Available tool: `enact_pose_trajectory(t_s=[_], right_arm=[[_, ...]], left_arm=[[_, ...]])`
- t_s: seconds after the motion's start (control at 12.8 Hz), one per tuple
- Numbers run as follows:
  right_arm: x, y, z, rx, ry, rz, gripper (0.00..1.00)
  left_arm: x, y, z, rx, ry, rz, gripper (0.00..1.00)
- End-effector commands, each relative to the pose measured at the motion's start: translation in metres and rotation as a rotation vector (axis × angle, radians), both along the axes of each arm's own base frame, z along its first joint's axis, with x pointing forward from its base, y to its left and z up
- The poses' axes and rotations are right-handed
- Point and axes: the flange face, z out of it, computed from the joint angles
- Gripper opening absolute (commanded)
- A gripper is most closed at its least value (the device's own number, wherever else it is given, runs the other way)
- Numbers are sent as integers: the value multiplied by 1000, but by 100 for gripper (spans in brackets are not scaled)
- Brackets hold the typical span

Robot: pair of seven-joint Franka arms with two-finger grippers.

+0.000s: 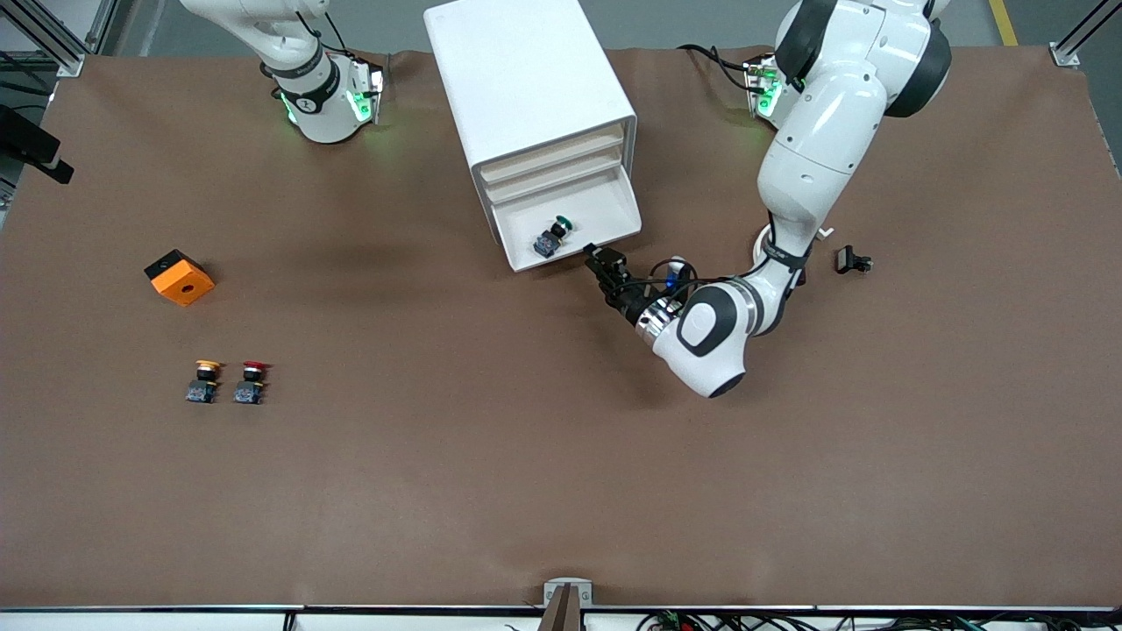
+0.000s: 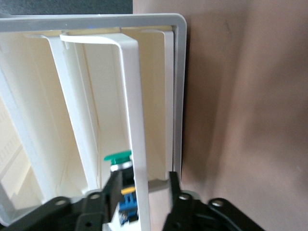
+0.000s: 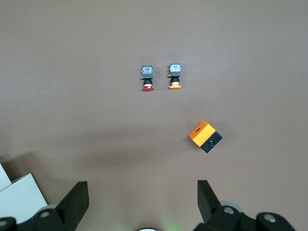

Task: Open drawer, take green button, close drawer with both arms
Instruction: 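Release the drawer and withdraw the left gripper from the cabinet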

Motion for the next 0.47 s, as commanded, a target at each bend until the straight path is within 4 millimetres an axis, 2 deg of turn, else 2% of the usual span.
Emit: enact_pose_trajectory(t_s=[0.0,0.08,0.23,0.39], right_arm=[[2,-3,2,1,-5,6,100],[2,-3,3,0,-6,8,100],[2,-3,3,-2,-6,6,100],[3,-2,2,-1,-5,8,100]], left_arm=[[27,0,20,-26,-63,0,100],[41,8,31,-40,-90,20,100],[73,37,58,-110,-184,53,100],[100,81,86,-196,-291,78,100]])
